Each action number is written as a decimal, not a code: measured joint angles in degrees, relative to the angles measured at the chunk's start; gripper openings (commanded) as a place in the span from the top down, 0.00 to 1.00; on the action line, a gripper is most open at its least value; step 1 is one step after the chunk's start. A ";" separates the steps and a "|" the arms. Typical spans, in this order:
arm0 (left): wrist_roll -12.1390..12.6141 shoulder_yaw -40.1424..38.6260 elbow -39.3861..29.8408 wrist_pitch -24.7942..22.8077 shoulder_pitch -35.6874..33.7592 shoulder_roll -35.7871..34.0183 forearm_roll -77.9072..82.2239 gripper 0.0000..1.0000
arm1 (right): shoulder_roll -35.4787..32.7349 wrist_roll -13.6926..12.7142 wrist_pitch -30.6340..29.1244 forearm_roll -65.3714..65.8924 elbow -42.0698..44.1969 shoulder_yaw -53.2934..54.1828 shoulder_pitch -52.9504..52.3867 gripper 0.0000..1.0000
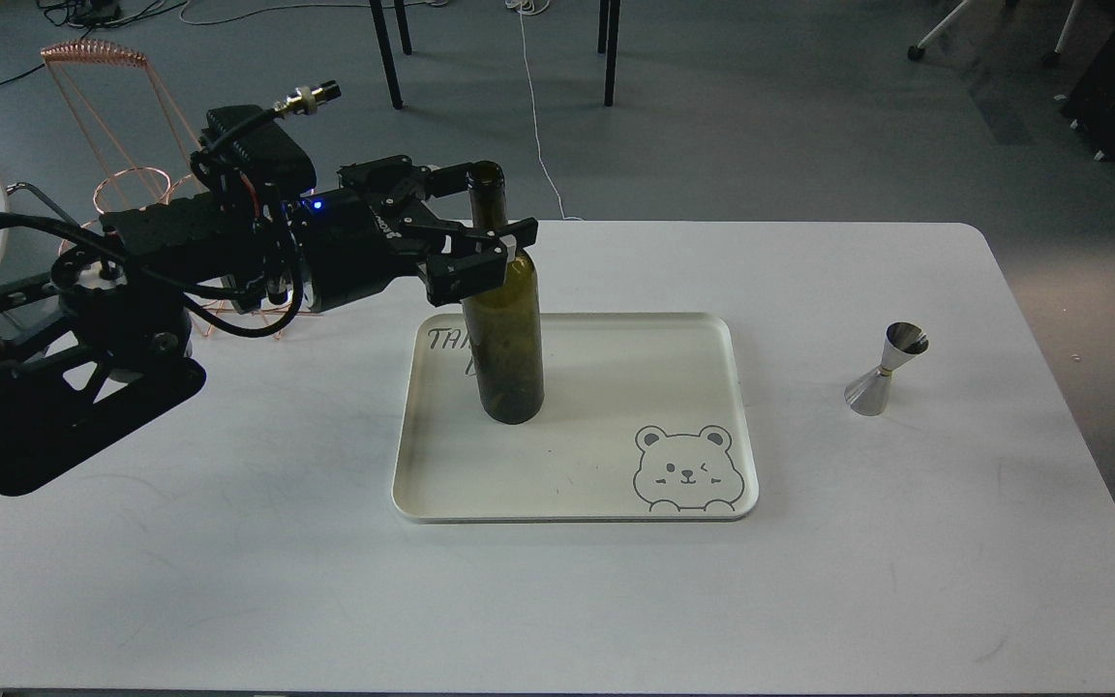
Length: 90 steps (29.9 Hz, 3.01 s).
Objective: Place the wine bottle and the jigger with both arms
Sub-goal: 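Close the left gripper on the bottle neck and lift it, then carry the bottle with the left gripper over the copper rack, then lower the bottle into the copper rack slot with the left gripper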
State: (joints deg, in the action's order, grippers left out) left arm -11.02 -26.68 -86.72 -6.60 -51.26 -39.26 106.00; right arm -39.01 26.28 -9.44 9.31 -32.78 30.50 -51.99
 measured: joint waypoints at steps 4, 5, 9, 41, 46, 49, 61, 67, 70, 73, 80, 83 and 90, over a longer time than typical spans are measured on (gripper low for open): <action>1.00 0.24 1.07 0.50 0.01 1.58 -0.01 0.43 | 0.00 0.00 -0.14 0.00 0.08 -0.04 -0.03 0.02; 1.02 0.36 1.18 0.52 0.01 1.73 -0.01 0.47 | -0.04 0.00 -0.14 0.00 0.12 -0.09 -0.03 0.02; 1.01 0.71 1.28 0.53 0.01 1.85 0.02 0.63 | -0.30 0.00 -0.14 0.00 0.17 -0.16 -0.09 0.02; -1.65 -1.16 6.71 -1.54 -13.91 -15.25 -7.92 0.87 | -1.50 0.10 -0.72 0.00 0.17 -0.09 -0.38 0.02; -6.16 -0.91 14.57 -1.10 -14.20 -18.79 -8.07 0.87 | -1.14 0.10 -0.86 0.00 -0.06 -0.09 -0.32 0.02; -6.86 -0.73 15.69 -1.05 -14.20 -20.65 -8.26 0.87 | -0.93 0.10 -0.86 0.00 -0.21 -0.09 -0.36 0.02; -6.90 0.89 20.04 1.35 -13.10 -20.35 -8.42 0.87 | -0.89 0.10 -1.01 0.00 -0.46 -0.09 -0.93 0.02; -6.66 5.76 21.57 5.65 -12.92 -19.49 -8.89 0.87 | -0.88 0.10 -1.02 0.00 -0.46 -0.09 -0.90 0.02; -6.47 6.58 22.54 6.48 -12.89 -18.55 -9.25 0.86 | -0.89 0.10 -1.02 0.00 -0.44 -0.09 -0.85 0.02; -6.30 6.75 23.04 6.56 -12.89 -18.08 -11.40 0.86 | -0.89 0.10 -1.02 0.00 -0.44 -0.09 -0.84 0.02; -6.02 6.82 23.19 6.45 -13.00 -17.83 -14.55 0.86 | -0.89 0.10 -1.02 0.00 -0.44 -0.09 -0.83 0.02; -6.02 6.89 23.27 6.45 -13.00 -17.74 -14.60 0.86 | -0.89 0.10 -1.02 0.00 -0.44 -0.09 -0.83 0.02; -5.44 6.90 24.43 6.65 -12.90 -16.33 -14.67 0.86 | -1.01 0.09 -1.02 0.00 -0.44 -0.11 -0.83 0.02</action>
State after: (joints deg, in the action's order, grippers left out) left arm -16.46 -19.78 -62.29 0.04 -64.16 -55.59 91.34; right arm -40.02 26.37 -10.46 9.32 -33.22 30.39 -52.82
